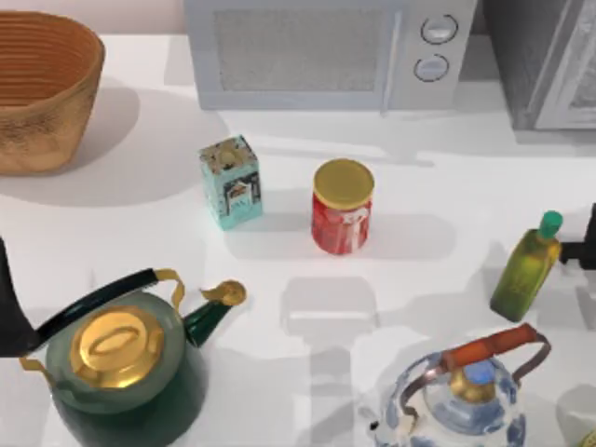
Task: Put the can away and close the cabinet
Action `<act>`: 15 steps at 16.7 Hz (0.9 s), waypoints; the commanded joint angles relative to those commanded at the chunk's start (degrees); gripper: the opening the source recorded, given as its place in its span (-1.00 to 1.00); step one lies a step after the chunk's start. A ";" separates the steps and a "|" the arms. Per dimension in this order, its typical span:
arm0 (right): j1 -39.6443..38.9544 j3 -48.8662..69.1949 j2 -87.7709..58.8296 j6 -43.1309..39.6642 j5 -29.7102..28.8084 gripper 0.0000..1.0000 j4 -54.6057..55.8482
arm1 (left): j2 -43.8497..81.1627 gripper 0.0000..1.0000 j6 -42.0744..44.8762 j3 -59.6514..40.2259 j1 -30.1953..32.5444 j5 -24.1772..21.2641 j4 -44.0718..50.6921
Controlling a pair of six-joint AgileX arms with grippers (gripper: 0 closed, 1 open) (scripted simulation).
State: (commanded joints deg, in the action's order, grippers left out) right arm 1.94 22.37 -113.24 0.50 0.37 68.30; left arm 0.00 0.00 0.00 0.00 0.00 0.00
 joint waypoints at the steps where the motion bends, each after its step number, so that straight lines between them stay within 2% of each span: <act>1: 0.00 0.00 0.00 0.00 0.00 -1.00 0.00 | 0.00 1.00 0.00 0.00 0.00 0.00 0.00; 9: 0.09 0.25 0.80 0.29 0.08 -1.00 -0.82 | 0.00 1.00 0.00 0.00 0.00 0.00 0.00; 12: 0.02 2.05 5.83 0.79 0.43 -1.00 -6.56 | 0.00 1.00 0.00 0.00 0.00 0.00 0.00; 15: -0.23 4.40 13.76 0.59 0.75 -1.00 -17.73 | 0.00 1.00 0.00 0.00 0.00 0.00 0.00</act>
State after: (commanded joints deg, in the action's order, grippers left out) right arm 1.72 26.77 -99.48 1.09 1.12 50.57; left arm 0.00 0.00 0.00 0.00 0.00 0.00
